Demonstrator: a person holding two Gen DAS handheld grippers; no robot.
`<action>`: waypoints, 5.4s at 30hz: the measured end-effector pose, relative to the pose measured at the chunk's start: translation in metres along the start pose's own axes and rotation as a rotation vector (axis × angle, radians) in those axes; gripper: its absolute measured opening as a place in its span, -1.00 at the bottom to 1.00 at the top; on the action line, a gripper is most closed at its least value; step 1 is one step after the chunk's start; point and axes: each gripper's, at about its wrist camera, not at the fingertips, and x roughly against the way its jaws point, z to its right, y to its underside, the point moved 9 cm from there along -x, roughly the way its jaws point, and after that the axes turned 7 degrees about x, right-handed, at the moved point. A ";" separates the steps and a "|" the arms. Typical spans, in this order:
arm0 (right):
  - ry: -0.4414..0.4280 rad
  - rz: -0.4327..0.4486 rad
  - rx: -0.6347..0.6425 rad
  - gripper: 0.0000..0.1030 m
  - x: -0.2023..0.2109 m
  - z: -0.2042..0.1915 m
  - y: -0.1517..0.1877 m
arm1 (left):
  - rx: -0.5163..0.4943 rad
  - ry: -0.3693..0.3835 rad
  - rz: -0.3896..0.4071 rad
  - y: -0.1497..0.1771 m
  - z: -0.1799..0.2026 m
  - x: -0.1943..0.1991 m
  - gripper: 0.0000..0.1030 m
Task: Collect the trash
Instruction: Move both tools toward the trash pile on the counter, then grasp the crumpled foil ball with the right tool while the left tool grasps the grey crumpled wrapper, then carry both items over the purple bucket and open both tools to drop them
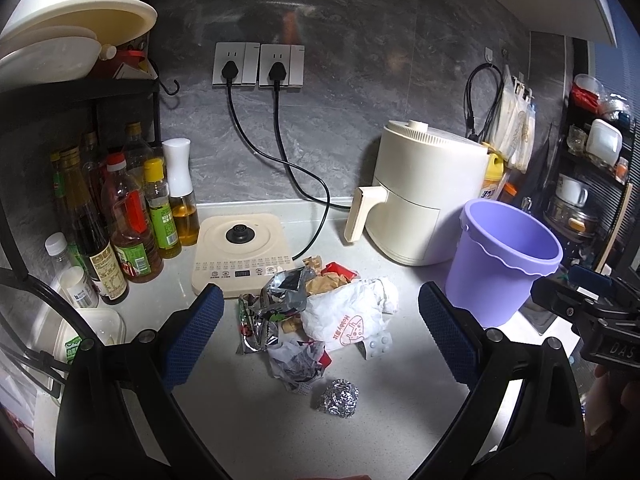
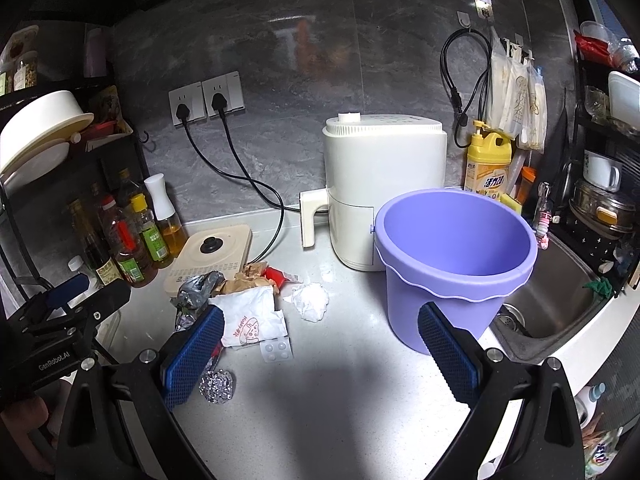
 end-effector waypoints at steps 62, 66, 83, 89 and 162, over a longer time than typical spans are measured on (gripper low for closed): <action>-0.005 -0.178 0.047 0.61 -0.050 -0.001 0.058 | 0.089 -0.009 -0.205 0.086 -0.030 -0.077 0.54; -0.003 -0.205 0.048 0.54 -0.061 0.000 0.064 | 0.089 -0.020 -0.216 0.088 -0.035 -0.095 0.54; -0.021 -0.258 0.056 0.50 -0.096 -0.005 0.076 | 0.111 -0.047 -0.292 0.107 -0.042 -0.146 0.07; -0.050 -0.271 0.065 0.49 -0.103 -0.014 0.079 | 0.117 -0.035 -0.270 0.099 -0.042 -0.135 -0.28; -0.166 0.003 0.062 -0.27 -0.081 0.006 -0.054 | -0.057 0.056 -0.026 -0.038 0.074 -0.096 -0.30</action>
